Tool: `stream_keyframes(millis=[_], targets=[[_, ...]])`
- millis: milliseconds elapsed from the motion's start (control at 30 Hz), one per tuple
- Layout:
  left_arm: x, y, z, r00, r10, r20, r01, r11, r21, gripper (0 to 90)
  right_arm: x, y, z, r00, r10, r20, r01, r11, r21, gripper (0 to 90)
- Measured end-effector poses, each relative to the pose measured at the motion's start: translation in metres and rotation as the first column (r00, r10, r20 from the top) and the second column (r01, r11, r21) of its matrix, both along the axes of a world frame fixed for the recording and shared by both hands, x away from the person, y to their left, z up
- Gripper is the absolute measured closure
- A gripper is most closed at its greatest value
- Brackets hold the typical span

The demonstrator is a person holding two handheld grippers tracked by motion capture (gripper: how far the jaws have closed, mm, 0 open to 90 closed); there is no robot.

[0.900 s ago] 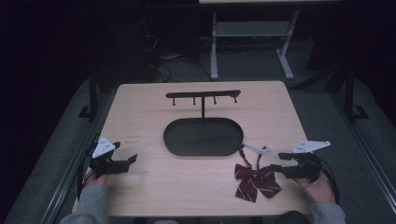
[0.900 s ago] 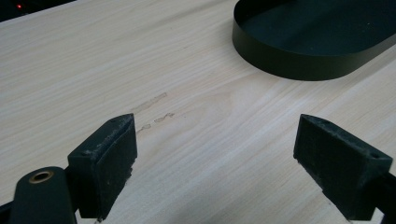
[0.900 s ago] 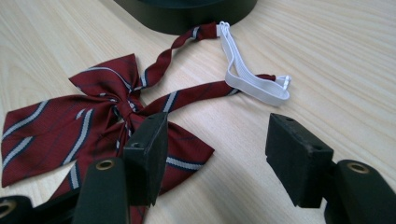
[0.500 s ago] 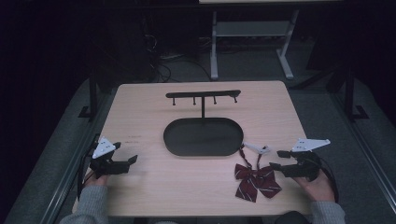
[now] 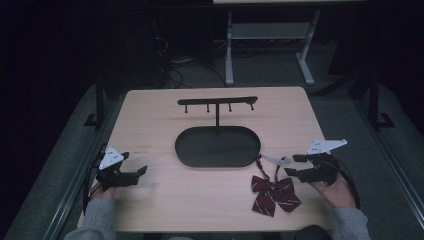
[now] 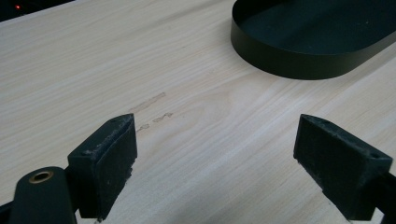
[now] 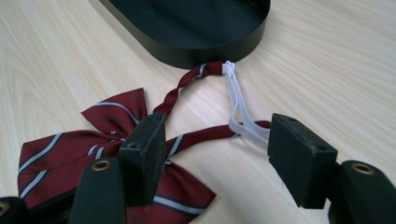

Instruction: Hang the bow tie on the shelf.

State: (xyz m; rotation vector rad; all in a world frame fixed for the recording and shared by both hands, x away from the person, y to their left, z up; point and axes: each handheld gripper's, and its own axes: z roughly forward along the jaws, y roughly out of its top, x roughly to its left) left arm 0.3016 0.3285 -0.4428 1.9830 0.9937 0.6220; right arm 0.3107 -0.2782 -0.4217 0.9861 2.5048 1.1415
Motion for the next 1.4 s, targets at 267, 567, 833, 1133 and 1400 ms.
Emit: stream_keyframes(millis=[267,567,833,1133,1400], targets=[[-0.001,-0.001,0.001,1.0000,-0.004,-0.006,0.004,1.0000,0.005,13.0,0.016,0.011,0.008,0.9996,0.029,-0.001,-0.029,0.999,-0.031,39.5],[-0.003,-0.001,0.003,1.0000,-0.004,-0.004,0.004,1.0000,0.004,13.0,0.040,0.026,0.008,0.9971,0.062,-0.044,-0.065,0.996,-0.067,40.4],[-0.003,0.000,0.003,1.0000,-0.005,-0.006,0.005,1.0000,0.003,13.0,0.053,0.035,0.004,0.9956,0.075,-0.055,-0.079,0.994,-0.074,42.7],[-0.003,-0.001,0.003,0.9999,-0.007,-0.007,0.007,1.0000,0.002,13.1,0.063,0.046,-0.011,0.9912,0.080,-0.105,-0.092,0.990,-0.110,47.6],[-0.002,-0.001,0.002,0.9999,-0.007,-0.013,0.007,1.0000,0.001,13.0,0.073,0.050,-0.023,0.9894,0.075,-0.125,-0.093,0.984,-0.149,56.7]])
